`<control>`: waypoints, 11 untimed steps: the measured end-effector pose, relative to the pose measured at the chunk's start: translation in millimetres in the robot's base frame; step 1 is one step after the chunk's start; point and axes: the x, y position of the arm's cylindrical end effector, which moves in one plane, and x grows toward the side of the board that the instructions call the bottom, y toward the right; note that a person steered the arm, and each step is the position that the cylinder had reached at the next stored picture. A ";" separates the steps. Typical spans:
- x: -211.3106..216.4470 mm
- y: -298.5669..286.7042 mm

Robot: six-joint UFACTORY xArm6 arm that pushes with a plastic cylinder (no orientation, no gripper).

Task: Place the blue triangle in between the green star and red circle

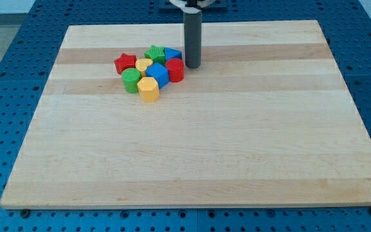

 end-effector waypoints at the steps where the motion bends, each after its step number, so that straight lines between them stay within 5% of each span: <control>1: 0.0 8.8; 7: -24.4 -35.4; 9: -25.2 2.2; 11: 23.7 24.6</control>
